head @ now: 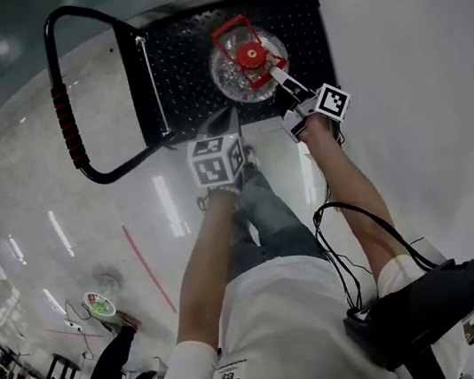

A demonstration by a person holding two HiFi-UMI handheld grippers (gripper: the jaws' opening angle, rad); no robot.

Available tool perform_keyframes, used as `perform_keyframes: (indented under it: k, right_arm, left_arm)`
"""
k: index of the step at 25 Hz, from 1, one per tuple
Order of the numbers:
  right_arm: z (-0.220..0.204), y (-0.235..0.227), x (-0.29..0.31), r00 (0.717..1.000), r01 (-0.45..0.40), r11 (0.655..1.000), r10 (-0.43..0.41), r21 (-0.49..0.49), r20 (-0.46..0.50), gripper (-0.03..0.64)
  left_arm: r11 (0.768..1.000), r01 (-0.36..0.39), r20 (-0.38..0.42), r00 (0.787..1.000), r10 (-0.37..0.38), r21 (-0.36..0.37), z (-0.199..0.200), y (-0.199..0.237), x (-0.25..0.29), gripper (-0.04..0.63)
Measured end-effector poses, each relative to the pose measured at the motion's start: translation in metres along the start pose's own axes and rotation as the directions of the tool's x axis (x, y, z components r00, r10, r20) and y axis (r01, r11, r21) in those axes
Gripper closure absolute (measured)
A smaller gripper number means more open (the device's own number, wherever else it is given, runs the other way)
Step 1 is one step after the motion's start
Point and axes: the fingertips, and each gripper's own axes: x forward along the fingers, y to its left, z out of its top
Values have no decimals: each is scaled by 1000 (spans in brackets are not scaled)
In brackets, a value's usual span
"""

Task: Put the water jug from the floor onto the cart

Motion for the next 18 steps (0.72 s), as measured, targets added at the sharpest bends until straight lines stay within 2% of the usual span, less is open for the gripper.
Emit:
perform_keyframes:
  k: [8, 12, 18]
  right_arm:
    - [-11, -17, -39, 997, 14, 998, -18, 57, 73, 535]
    - [-4, -22, -50, 996, 40, 998, -44, 42, 83, 531]
    - [-2, -18, -38, 997, 36, 999, -38, 34, 61, 460]
  left_arm:
    - [999, 32, -14, 999, -31, 44, -9, -18, 1, 594]
    - [998, 36, -29, 999, -35, 51, -15, -27, 2, 594]
    - [998, 30, -41, 999, -28, 50, -21, -23, -4, 594]
